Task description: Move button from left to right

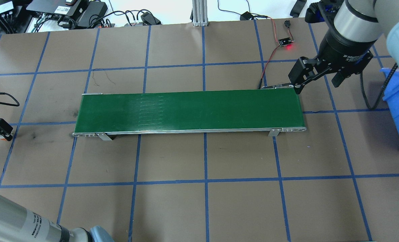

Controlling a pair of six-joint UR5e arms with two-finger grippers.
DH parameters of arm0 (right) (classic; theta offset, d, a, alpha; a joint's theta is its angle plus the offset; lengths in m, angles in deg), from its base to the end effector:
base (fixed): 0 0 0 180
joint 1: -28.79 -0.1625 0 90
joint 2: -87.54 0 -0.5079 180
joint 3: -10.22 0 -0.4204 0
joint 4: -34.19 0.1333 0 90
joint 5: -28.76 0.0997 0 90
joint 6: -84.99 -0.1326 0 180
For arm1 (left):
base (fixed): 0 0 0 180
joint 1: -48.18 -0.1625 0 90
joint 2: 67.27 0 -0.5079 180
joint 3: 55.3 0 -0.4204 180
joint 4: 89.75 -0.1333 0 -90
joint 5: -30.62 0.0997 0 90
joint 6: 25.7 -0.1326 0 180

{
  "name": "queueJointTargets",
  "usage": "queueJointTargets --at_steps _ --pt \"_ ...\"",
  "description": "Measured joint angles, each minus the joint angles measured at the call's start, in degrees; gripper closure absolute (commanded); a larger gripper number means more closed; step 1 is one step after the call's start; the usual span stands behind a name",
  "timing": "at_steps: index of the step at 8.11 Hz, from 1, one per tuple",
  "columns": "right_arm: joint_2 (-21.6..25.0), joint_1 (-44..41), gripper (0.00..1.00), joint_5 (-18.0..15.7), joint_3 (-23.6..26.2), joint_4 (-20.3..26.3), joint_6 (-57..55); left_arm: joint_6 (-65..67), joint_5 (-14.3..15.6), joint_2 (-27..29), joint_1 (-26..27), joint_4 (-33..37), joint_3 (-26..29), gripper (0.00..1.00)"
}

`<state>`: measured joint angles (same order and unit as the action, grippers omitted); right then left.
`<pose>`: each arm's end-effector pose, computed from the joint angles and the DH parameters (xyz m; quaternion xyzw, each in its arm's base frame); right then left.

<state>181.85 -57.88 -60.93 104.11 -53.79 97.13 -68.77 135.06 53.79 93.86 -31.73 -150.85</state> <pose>0.1060 -0.4852 0.5367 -0.0768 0.9969 0.0135 0.0046 0.4093 -0.5626 0.2108 -0.0057 0.9913 0.1157 0.0631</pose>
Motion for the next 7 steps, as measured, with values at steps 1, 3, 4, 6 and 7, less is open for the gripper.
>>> queueJointTargets --at_steps 1,3,4,6,7 --pt "0.0 0.0 0.00 0.0 0.0 0.0 0.1 0.0 0.0 0.4 0.0 -0.4 0.2 0.00" --pt "0.0 0.0 0.00 0.0 0.0 -0.1 0.1 0.0 -0.1 1.5 0.0 -0.7 0.3 0.79" --pt "0.0 -0.1 0.00 0.0 0.0 -0.1 0.1 0.3 -0.4 1.7 0.0 -0.7 0.3 1.00" --pt "0.0 -0.1 0.00 0.0 0.1 -0.1 0.1 0.3 -0.7 1.8 0.0 -0.7 0.6 1.00" --pt "0.0 -0.1 0.00 0.0 0.1 -0.1 0.1 0.0 -0.8 1.7 0.1 -0.7 1.4 1.00"
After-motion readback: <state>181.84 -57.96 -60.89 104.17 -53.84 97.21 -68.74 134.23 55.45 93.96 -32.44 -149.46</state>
